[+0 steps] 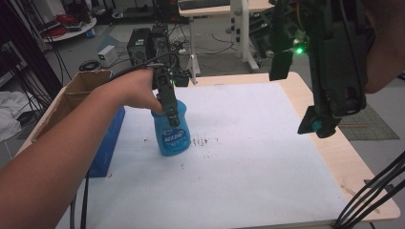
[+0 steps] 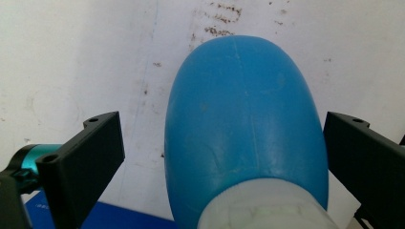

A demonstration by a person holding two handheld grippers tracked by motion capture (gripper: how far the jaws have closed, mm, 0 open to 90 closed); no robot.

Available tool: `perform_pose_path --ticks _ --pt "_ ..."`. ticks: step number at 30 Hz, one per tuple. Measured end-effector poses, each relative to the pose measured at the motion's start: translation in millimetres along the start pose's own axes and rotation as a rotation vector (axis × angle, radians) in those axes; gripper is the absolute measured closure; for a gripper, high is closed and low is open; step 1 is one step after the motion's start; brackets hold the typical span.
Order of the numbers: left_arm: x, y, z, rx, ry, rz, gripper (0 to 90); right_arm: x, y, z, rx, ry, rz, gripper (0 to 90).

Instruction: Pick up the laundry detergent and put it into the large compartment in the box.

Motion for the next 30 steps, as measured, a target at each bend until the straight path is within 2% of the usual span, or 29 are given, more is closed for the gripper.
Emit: perform_pose_path --ticks 10,13,30 --pt "-0.7 0.5 -0.7 0.003 0.000 -0.002 1.8 -0.2 0.4 0.5 -0.002 0.001 0.002 3.5" --pt "-1.0 1.2 -1.6 0.001 -0.006 -0.005 7.2 -0.2 0.4 0.8 -0.004 0.000 0.001 3.5" --pt "-1.9 1.9 -0.6 -0.006 -0.016 0.008 16.6 -3.8 0.2 1.1 0.000 0.005 0.011 3.5"
Point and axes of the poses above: each handheld gripper's, and its own axes: x roughly backward along the jaws, z roughly out of its top, y roughly to its right, the point moved 9 cm from there along -x, roughly forward along the jaws, and after that the axes turned 9 degrees about -z, right-handed, at the moved point
